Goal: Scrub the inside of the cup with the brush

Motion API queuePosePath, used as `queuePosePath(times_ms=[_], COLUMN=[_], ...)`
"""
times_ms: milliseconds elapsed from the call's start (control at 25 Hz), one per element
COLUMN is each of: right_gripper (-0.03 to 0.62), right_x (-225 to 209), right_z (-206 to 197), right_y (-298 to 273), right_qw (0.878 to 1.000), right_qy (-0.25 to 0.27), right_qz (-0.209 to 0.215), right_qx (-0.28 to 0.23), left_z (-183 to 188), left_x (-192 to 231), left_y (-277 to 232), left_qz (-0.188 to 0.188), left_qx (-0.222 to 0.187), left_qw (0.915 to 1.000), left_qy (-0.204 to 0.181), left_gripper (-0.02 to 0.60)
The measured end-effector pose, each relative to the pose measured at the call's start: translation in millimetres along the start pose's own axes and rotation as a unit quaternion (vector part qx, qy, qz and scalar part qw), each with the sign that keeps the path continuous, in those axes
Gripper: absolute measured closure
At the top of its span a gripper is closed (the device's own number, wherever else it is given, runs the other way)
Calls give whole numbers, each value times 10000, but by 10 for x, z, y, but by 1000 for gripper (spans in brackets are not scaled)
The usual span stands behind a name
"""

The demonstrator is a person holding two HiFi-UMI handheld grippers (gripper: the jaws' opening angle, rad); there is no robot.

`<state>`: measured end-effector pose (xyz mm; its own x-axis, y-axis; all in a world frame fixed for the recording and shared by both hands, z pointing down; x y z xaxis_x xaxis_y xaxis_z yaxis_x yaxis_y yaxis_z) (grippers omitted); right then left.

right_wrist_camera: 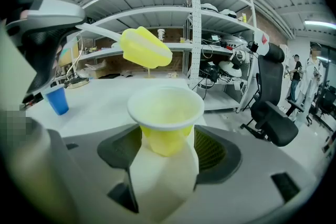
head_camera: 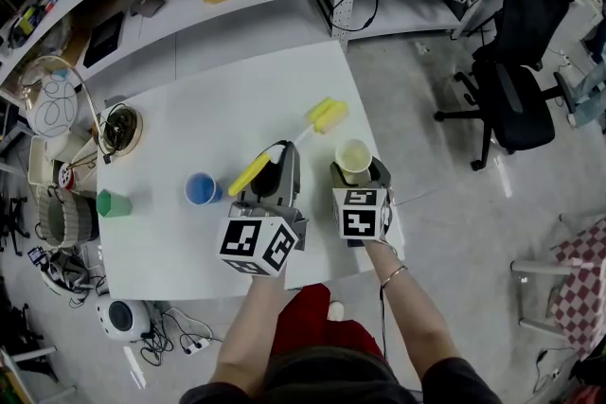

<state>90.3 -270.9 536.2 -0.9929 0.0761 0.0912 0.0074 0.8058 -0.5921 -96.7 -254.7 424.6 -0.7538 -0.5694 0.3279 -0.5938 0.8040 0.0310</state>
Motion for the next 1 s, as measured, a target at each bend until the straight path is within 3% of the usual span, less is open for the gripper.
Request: queuePosePath(times_ms=[520,1000], right_gripper=[297,301], right_x=[-21,-13], right_z=[-43,-81], right_y=[345,865], right_qw=[9997,9987], right_qy=[-66,56], right_qz=[4,340], right_qx=[-244,-380], left_z=[53,164], left_x=[-91,-346], left_y=[252,625], left_qz=[149,227], left_qx=[-182,-452], left_qw=[9997,9987], left_qy=[7,-34], left_gripper=[538,538])
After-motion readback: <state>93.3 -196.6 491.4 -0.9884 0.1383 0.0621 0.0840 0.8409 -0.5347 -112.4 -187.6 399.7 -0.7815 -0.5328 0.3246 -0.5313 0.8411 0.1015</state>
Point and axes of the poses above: the fingertips, and each gripper's own axes: y backward along the fingers, x to its left, z out of its top, the point moved 10 cm from there along y, backward along the fingers, and after that the axes turned 8 degrees about -z, right-handed, at the moved point
